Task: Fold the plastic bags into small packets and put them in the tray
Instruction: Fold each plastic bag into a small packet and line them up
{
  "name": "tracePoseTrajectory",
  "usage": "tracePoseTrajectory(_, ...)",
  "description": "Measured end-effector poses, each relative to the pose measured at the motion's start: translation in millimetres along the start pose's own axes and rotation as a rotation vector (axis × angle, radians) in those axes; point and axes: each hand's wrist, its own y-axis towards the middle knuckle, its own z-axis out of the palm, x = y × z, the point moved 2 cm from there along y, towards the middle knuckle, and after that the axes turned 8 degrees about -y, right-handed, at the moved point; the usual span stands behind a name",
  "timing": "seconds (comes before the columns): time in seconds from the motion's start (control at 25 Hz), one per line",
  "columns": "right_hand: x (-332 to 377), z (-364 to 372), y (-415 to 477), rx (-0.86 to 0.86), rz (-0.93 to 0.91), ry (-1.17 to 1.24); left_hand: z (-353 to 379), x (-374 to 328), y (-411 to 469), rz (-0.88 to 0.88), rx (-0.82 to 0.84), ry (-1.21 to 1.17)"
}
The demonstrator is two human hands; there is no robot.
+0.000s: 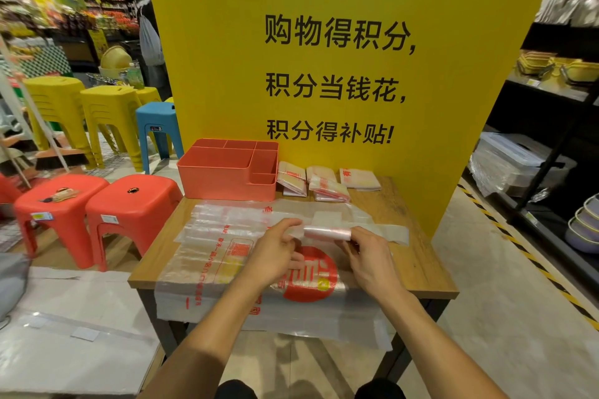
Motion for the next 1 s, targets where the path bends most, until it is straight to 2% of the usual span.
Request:
tracePoseTrajectory(0.08,2.7,0.8,0.4,0.023,0.026,0.022,1.2,-0.3,-1.8,0.076,0.052,0.159)
tracePoseTrajectory(0.12,4.1,1.5,0.8,0.034,0.041,0.041,2.9,-1.4,-2.0,0.083,0.051,0.162)
tracePoseTrajectory(0.28,6.5,3.7,0.6,0.086,0.184,0.210,8.3,-4.6,4.8,0.043,-0.013,0.050)
tracePoseTrajectory(0.48,4.6,11.5,6.9,0.118,0.465,0.497,8.3,-1.6,13.4,-0.061,-0.008,-0.071)
tracePoseTrajectory(0.68,8.5,13.6,11.8,0.159,0.472,0.564,7.7,-2.6,16.1,-0.070,-0.077,-0.254)
tracePoseTrajectory(0.84,10.5,15.7,13.9,0.168,0.505,0.527,6.5,0.2,18.1,-0.104,-0.089,-0.236)
tracePoseTrajectory(1.0,12.3,18.0,18.7,0.142,0.616,0.583,5.8,3.0,19.6,-0.103,-0.041,-0.210)
